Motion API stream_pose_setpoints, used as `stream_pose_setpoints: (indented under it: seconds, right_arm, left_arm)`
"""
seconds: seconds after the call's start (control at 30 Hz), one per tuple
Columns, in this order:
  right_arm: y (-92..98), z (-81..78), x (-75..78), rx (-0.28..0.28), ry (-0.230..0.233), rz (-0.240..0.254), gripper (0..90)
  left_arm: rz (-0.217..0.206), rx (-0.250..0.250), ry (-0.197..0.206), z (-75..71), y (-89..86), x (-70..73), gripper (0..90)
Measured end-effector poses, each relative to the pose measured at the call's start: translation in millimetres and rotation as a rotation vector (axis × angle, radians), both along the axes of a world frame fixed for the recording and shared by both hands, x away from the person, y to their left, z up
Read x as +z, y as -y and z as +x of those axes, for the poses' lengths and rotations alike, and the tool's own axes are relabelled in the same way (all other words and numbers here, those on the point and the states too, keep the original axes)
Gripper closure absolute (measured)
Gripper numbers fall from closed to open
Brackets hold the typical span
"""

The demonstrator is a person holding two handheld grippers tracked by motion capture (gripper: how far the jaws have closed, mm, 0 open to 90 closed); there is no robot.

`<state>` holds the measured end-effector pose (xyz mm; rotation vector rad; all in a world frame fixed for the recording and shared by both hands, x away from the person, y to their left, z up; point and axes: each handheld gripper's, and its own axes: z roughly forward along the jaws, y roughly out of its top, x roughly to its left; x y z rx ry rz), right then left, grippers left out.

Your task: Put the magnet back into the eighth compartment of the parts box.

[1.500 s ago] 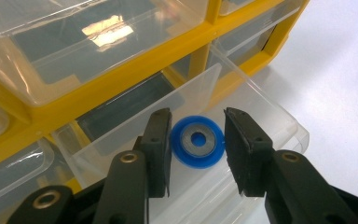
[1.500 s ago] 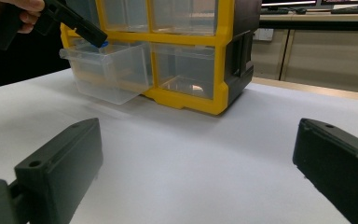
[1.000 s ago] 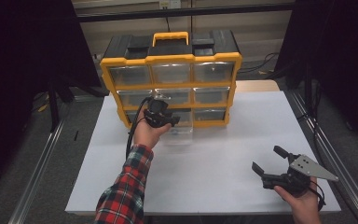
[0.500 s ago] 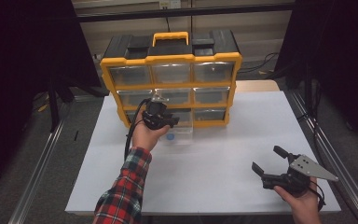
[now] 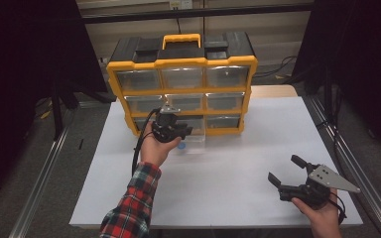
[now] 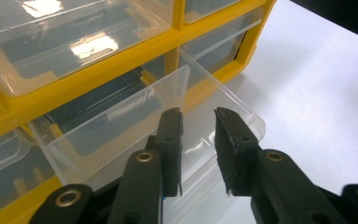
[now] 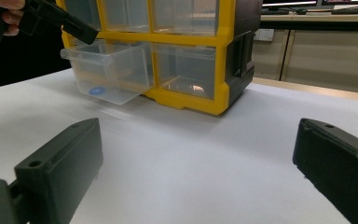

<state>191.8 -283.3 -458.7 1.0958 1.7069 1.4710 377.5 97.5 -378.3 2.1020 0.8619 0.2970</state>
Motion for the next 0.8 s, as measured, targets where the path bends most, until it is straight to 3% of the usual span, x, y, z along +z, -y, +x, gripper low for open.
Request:
stream_pose_setpoints:
  seconds: [0.03,0.13,0.17,0.2,0.27,0.33,0.37,0.47,0.8]
  right_arm:
    - [0.4,-0.2,0.1,0.002,-0.002,0.000,1.0]
    - [1.1,-0.8,-0.1,-0.005,-0.004,0.001,1.0]
    - [1.2,-0.9,-0.2,-0.007,0.000,0.002,1.0]
    - [1.7,-1.3,0.0,-0.005,-0.004,0.000,1.0]
    - [1.8,-1.6,0.0,-0.009,-0.001,0.003,1.0]
    - [2.0,-1.9,0.1,-0.009,0.002,-0.001,1.0]
    - [2.0,-1.9,0.2,-0.007,0.003,0.001,1.0]
    - [2.0,-1.9,0.2,-0.008,0.002,0.001,1.0]
    - [1.2,-1.3,-0.2,-0.008,-0.001,0.000,1.0]
  left_arm:
    - [-0.030,0.012,0.004,-1.4,1.6,-1.8,73.2]
    - [-0.001,-0.007,0.000,-3.2,0.5,-1.4,74.9]
    - [-0.033,0.000,0.001,-4.3,2.1,-2.9,75.4]
    - [-0.010,-0.017,0.004,-4.5,0.8,-2.6,75.8]
    - [-0.028,-0.007,0.002,-6.6,2.0,-3.2,76.3]
    - [-0.011,-0.022,0.003,-7.7,0.5,-2.6,76.9]
    - [-0.037,-0.012,0.004,-8.9,1.3,-3.6,77.5]
    - [-0.049,-0.013,0.010,-11.1,-0.2,-4.0,78.3]
    - [-0.062,-0.014,0.014,-18.4,-2.7,-6.2,81.4]
